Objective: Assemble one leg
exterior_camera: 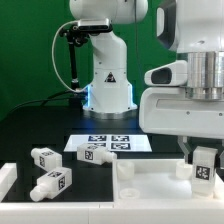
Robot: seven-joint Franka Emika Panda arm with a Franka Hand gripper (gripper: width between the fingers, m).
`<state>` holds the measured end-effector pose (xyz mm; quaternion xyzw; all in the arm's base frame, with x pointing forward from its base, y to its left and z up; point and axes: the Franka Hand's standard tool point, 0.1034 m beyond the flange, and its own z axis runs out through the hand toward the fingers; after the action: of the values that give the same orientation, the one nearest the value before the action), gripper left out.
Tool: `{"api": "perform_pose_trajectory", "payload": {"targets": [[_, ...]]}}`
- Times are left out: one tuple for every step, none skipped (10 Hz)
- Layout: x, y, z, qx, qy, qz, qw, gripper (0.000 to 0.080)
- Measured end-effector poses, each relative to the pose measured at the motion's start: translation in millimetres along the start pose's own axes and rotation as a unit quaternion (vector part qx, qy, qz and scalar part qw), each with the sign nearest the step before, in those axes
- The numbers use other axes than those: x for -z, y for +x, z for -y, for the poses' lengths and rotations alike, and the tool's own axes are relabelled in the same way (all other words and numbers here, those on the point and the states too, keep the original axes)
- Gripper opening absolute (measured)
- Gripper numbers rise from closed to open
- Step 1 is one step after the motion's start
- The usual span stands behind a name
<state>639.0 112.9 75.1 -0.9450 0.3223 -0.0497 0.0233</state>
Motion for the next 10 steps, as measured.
{"api": "perform_pose_trajectory", "payload": {"targets": [[0.1, 0.5, -0.6, -0.079, 0.001, 0.002, 0.997, 0.0284], [-0.4, 0.8, -1.4, -0.166, 0.006, 0.008, 0.986, 0.0284], [-1.8, -0.1, -0.7, -0.27, 0.012, 0.016, 0.963, 0.0284], [-2.2, -3.5, 2.4, -0.358, 0.016, 0.022, 0.933, 0.0285], [-2.1, -3.8, 3.0, -0.409, 0.016, 0.023, 0.912, 0.0285], [-2.1, -3.5, 3.0, -0.423, 0.016, 0.021, 0.906, 0.0285], [-2.2, -3.5, 2.7, -0.403, 0.016, 0.022, 0.915, 0.0285], [-2.1, -3.3, 2.6, -0.4, 0.016, 0.022, 0.916, 0.0441], [-1.1, 2.5, -0.6, -0.294, 0.017, 0.017, 0.956, 0.0569], [-0.7, 10.2, -4.1, -0.187, 0.021, 0.015, 0.982, 0.0569]]}}
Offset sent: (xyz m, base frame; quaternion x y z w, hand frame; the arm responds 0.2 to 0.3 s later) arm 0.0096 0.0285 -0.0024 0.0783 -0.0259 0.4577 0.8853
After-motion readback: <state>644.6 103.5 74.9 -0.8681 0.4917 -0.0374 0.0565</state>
